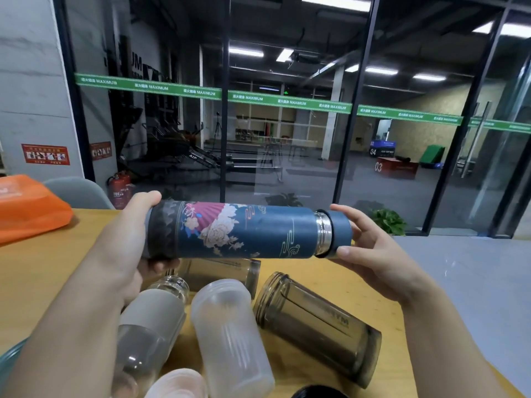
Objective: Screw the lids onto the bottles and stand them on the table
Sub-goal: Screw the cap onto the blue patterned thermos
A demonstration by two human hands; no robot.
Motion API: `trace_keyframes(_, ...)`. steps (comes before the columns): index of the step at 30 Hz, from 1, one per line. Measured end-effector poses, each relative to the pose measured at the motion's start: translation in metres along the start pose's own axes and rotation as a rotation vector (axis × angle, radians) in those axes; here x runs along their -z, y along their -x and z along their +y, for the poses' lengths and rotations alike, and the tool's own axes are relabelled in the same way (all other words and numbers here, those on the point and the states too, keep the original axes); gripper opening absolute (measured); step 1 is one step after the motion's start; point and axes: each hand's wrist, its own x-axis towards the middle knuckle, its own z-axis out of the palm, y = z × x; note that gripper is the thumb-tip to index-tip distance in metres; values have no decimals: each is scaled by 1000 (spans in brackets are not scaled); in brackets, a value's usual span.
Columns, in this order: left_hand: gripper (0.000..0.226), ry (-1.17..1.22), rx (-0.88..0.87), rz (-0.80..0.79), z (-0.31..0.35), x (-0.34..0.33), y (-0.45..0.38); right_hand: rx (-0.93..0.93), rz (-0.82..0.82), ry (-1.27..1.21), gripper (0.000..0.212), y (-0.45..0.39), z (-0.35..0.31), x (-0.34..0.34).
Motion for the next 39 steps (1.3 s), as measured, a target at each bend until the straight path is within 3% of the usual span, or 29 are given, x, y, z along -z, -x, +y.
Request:
trace_keyframes(13, 38, -33, 51, -31, -7, 7, -12, 1, -37, 3, 69, -7, 5, -11)
trace_keyframes(20, 32, 10, 96, -36, -13, 13, -22, -66, -49, 6, 79, -7, 5, -13)
trace_keyframes(30, 24, 23, 91, -48, -17, 10, -21, -167, -31, 41, 77, -5, 5, -9)
trace_keyframes(35, 37, -26, 45, -8, -12, 1, -14, -260, 25, 151, 42, -6, -2, -20)
trace_keyframes(39, 38, -26, 19, -26, -10, 1, -12, -345, 77, 187, 59, -9, -4, -29)
